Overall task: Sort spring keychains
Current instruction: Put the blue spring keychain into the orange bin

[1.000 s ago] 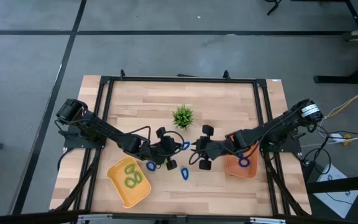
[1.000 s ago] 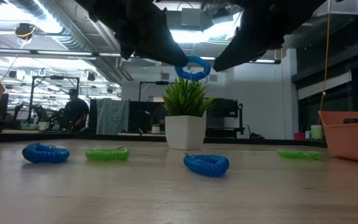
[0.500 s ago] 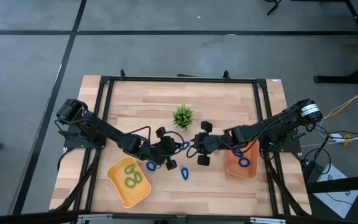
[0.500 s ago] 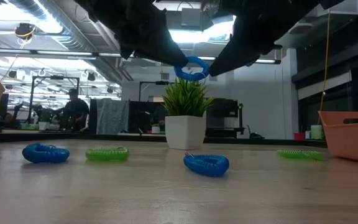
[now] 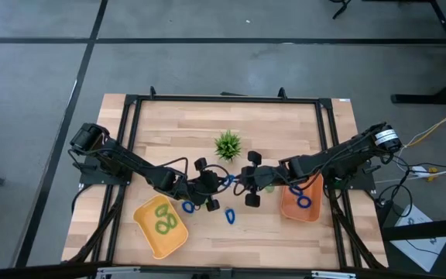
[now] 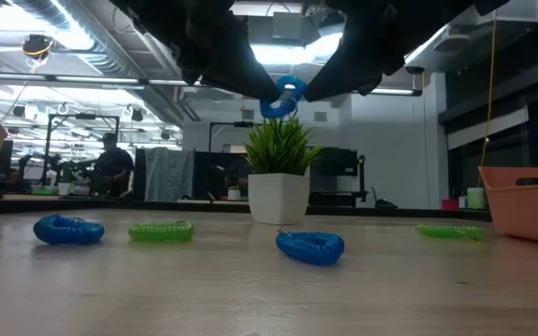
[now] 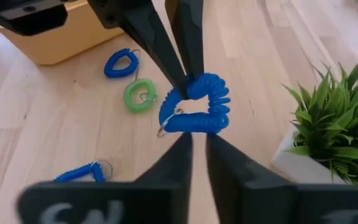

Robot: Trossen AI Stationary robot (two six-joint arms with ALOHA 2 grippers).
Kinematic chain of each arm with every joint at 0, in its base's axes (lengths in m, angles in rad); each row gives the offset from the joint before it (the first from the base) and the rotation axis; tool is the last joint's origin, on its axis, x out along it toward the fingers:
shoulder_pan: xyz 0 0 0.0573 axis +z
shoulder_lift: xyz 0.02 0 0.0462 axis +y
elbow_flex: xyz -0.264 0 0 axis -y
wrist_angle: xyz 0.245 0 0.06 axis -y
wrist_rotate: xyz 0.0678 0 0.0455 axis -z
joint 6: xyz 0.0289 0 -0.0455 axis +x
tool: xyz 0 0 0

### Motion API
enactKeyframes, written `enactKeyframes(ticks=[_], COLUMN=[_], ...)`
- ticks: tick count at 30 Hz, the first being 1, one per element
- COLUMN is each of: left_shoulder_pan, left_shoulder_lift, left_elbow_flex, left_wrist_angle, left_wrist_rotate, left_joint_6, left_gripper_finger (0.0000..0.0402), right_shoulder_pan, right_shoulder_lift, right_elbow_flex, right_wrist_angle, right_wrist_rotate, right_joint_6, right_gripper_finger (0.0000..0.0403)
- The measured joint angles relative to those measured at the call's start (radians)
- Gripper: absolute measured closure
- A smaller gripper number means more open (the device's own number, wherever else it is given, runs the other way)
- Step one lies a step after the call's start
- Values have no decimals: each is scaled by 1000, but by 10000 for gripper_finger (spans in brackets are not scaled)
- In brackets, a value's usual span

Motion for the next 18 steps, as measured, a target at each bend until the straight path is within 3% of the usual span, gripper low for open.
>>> enactKeyframes(ticks=[12, 18], left_shoulder_pan=[0, 0], left_shoulder_lift=[0, 1], left_elbow_flex=[0, 0], left_wrist_angle=[0, 27], left_wrist_rotate=[0, -3], left_joint_6=[0, 33], left_gripper_finger=[386, 386], right_shoulder_pan=[-16, -19], right_shoulder_lift=[0, 0], right_elbow_flex=[0, 0], right_wrist_angle=[9, 47], right_wrist_rotate=[54, 52], right_joint_6=[161, 167], right_gripper_finger=[134, 96])
